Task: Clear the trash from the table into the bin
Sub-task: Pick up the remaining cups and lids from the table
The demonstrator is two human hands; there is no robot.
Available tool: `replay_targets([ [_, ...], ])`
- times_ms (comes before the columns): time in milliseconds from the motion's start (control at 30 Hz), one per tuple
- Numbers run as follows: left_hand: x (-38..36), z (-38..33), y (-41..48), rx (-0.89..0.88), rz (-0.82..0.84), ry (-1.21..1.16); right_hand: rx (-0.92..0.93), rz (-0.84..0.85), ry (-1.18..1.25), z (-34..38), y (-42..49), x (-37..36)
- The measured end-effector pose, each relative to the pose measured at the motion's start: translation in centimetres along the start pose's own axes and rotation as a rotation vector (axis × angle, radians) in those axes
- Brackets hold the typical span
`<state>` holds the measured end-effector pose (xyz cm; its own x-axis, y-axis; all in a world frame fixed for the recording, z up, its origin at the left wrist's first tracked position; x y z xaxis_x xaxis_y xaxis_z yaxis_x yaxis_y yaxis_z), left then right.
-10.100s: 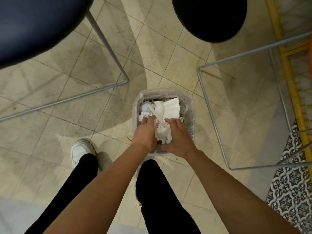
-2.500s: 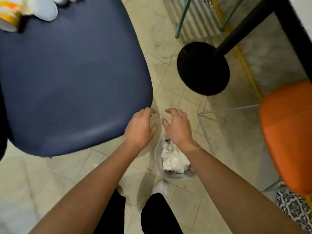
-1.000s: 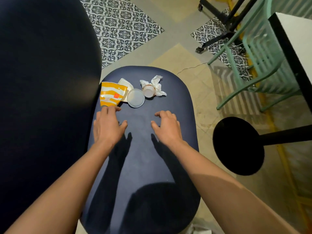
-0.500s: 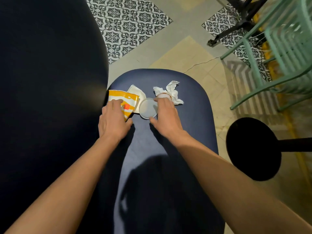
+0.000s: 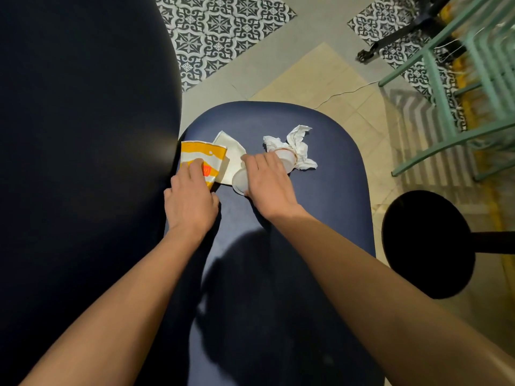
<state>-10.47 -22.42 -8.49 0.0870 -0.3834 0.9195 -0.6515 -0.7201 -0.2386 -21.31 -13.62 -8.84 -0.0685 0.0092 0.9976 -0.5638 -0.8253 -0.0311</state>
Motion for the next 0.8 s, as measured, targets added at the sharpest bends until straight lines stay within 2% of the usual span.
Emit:
replay_targets([
  [67,0.0,0.2,-0.1,0.004,-0.012,-0.011,0.005,-0.002,0.056,0.0,-0.6,0.3],
  [233,0.5,0.2,-0.6,0.057,-0.042,-0.051,0.012,0.158,0.169,0.1,-1.9,1.3],
  [467,1.7,0.0,-2.2,0.089,-0.199,-0.081,-0.041,0.218,0.419,0.0,-4.0,2.4],
  [667,3.1,-1.7,-6.0,0.034,-0.229,-0.214,-0.149,0.18,0.524,-0.9,-7.0,4.5],
  [800,2.7,-2.6,-8.5,0.055,-0.186,-0.281,-0.242,0.128,0.567,-2.0,-9.2,5.3],
])
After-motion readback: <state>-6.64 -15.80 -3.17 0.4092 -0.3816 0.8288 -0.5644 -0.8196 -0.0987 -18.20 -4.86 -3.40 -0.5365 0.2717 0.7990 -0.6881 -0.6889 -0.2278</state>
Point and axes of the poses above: each hand's wrist, its own y-axis towards the middle knuckle, its own x-axis out of the back of the hand, z = x × y, the point moved 3 cm from there along y, towards the middle knuckle
